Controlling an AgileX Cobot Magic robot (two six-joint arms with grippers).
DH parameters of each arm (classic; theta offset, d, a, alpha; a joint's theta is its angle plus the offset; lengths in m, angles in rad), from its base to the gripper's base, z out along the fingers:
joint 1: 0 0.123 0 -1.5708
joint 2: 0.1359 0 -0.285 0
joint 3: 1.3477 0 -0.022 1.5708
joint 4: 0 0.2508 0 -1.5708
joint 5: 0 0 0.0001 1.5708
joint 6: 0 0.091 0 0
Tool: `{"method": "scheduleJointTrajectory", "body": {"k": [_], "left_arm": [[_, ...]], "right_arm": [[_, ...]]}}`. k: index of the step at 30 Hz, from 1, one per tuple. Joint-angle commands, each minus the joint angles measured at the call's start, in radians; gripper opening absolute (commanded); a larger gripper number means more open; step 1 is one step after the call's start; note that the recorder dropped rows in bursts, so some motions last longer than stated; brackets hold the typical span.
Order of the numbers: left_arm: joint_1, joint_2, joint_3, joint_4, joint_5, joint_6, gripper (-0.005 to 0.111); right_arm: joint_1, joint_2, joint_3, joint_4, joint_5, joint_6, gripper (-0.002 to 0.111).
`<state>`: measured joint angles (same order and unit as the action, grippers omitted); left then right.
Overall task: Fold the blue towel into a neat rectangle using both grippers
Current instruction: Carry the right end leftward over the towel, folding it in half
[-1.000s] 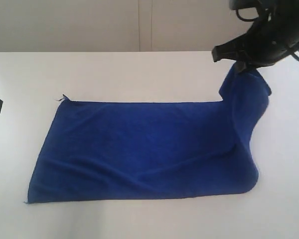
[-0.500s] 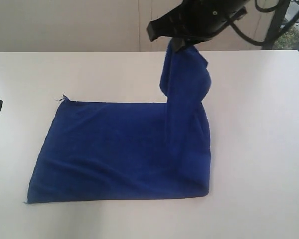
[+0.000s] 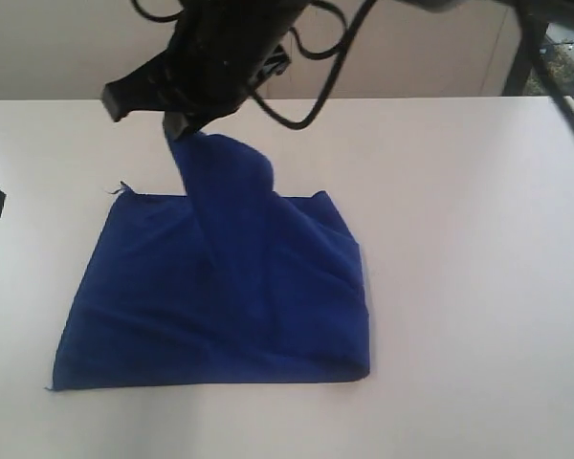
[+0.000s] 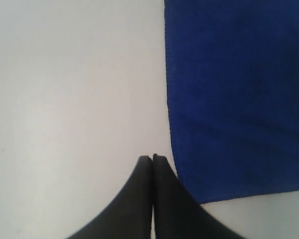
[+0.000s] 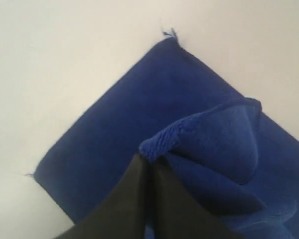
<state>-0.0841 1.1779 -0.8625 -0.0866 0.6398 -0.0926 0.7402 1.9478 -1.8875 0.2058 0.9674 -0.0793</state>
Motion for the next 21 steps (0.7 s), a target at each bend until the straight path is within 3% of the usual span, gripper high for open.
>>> {"method": "scheduleJointTrajectory", "body": {"k": [1,21], "left_arm": [[0.003,-0.003,0.004,-0.001,0.007,0.002,0.000],[0.003,-0.003,0.004,-0.001,0.007,0.002,0.000]], "right_arm": [[0.045,0.081,-0.067,0.067,-0.017,-0.023,0.000],[0.112,0.367,-0.115,0.169,-0.299,-0.028,0.000]]}}
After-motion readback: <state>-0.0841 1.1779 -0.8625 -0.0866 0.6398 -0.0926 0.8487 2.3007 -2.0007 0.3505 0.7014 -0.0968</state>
